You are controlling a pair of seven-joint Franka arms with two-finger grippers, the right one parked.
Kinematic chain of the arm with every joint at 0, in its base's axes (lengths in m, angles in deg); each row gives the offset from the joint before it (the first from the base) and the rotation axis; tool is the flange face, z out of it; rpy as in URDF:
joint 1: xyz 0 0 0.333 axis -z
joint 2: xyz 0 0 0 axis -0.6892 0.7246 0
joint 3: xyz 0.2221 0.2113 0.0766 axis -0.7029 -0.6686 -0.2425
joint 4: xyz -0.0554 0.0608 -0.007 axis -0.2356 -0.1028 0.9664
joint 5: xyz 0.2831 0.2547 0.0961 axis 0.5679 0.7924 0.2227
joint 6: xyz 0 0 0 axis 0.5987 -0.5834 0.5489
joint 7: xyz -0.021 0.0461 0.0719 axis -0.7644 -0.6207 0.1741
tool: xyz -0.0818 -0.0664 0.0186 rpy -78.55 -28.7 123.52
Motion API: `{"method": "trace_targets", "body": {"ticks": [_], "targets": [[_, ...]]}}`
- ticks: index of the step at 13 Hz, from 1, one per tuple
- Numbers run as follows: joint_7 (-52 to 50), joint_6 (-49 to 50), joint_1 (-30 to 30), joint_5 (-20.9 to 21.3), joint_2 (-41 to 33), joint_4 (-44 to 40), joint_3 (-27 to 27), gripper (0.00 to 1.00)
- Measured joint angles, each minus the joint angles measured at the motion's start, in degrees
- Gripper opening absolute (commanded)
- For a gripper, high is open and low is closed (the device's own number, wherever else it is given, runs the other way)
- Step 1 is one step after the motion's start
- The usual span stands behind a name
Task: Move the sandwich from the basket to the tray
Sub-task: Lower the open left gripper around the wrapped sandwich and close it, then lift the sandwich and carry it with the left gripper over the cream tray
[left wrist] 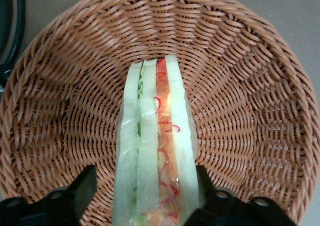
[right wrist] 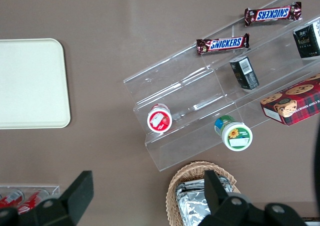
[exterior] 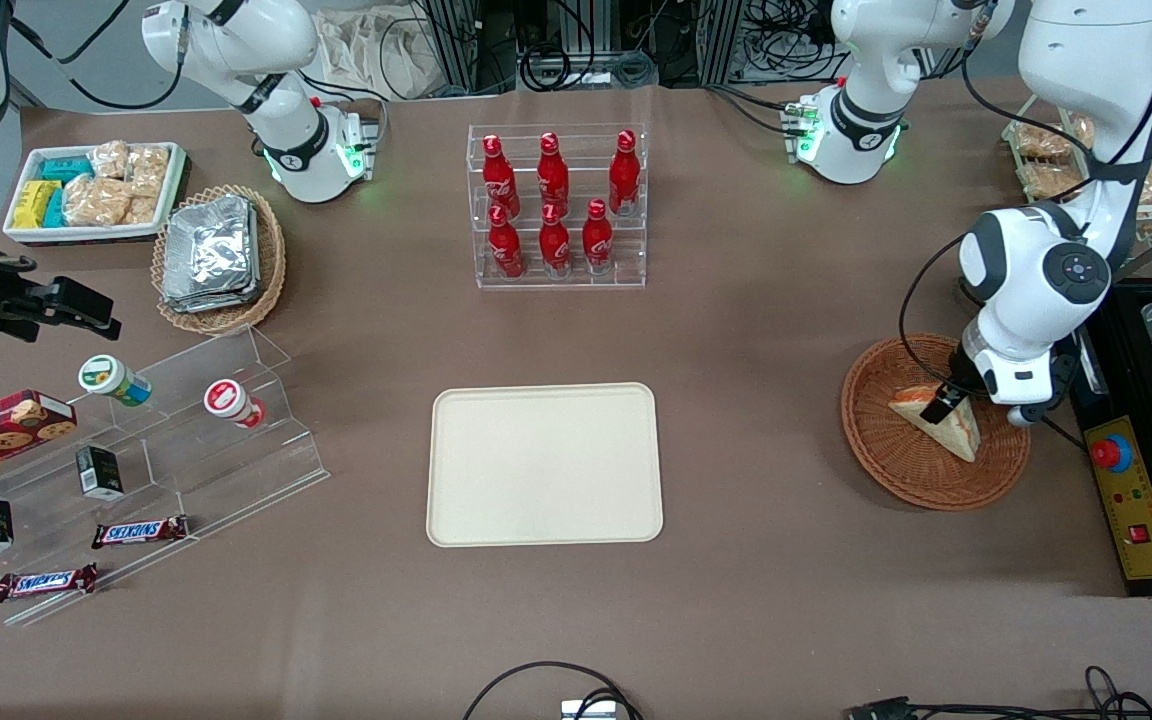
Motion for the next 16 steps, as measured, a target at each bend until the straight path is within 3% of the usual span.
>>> {"method": "trace_targets", "body": {"ticks": [2, 4, 7, 11, 16], "targets": [[0.0, -0.2, 0.0, 0.0, 0.2, 0.0, 0.0, 0.35], [0.2, -0.3, 0.0, 0.0, 0.2, 0.0, 0.0, 0.17], [2.9, -0.4, 0.0, 0.1, 0.0, 0.0, 0.0, 0.16], [13.9, 1.0, 0.1, 0.1, -2.1, -0.9, 0.3, 0.17], [27.0, 11.9, 1.3, 0.1, -5.7, -6.1, 3.4, 0.12]]}}
